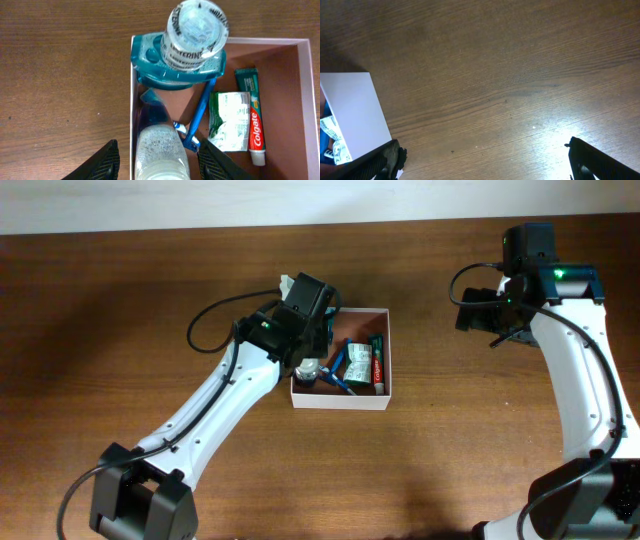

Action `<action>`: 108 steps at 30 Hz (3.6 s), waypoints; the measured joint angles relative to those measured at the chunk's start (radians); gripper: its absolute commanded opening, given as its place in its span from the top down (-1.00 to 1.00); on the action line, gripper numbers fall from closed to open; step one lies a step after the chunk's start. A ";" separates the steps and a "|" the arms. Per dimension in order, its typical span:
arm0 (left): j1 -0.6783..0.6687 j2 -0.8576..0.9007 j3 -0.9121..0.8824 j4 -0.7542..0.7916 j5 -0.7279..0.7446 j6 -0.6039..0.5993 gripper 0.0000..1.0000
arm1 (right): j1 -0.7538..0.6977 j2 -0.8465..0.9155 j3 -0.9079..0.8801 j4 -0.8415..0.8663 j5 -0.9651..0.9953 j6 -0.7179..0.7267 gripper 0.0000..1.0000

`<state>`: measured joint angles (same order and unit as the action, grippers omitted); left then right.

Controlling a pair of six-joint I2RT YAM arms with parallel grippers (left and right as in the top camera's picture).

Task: Pack container
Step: 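Lower the soap bottle into the box's front-left corner, then open the left gripper and raise it left away from the box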

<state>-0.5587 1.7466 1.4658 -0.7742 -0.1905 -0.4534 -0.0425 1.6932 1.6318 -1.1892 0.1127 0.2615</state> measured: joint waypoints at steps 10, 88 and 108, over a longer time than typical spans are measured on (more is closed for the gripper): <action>0.000 0.000 0.000 -0.077 0.024 0.000 0.10 | 0.000 0.000 0.000 0.000 0.000 0.000 -0.97; 0.001 -0.041 -0.001 -0.023 0.082 0.205 -0.29 | 0.000 0.000 0.000 0.000 0.000 0.000 -0.97; 0.243 -0.113 -0.001 -0.013 0.080 0.082 -0.35 | 0.000 0.000 0.000 0.000 0.000 0.000 -0.97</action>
<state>-0.3153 1.6341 1.4647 -0.7868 -0.1104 -0.3717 -0.0425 1.6932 1.6318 -1.1896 0.1127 0.2615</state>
